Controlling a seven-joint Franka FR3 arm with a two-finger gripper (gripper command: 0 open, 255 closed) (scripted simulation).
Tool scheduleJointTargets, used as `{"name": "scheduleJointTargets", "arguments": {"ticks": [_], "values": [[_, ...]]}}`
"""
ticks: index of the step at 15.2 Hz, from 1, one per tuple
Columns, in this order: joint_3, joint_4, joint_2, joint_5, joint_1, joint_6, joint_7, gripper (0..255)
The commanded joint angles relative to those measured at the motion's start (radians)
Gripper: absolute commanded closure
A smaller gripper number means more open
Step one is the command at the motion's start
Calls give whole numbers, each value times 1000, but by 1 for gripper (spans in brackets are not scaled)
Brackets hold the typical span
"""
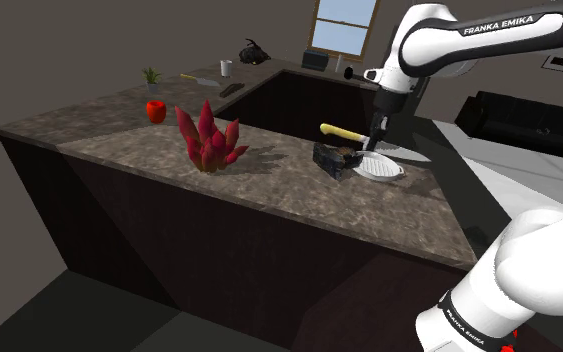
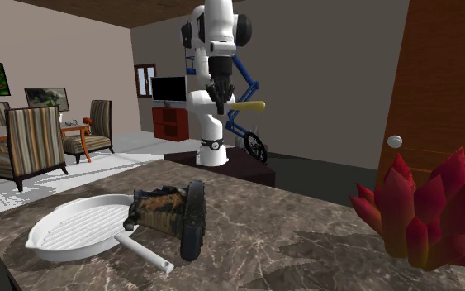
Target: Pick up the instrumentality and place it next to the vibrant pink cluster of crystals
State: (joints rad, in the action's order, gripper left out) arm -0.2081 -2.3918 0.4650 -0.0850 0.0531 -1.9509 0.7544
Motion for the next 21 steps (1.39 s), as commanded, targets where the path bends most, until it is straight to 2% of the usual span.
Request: {"name": "scheduleJointTargets", "arguments": {"ticks": [1,12,21], "values": [[3,23,9,0,0,33,-1,255],[12,151,18,6,4,170,-1,255],[25,480,-332,73,49,153,-26,255]]}}
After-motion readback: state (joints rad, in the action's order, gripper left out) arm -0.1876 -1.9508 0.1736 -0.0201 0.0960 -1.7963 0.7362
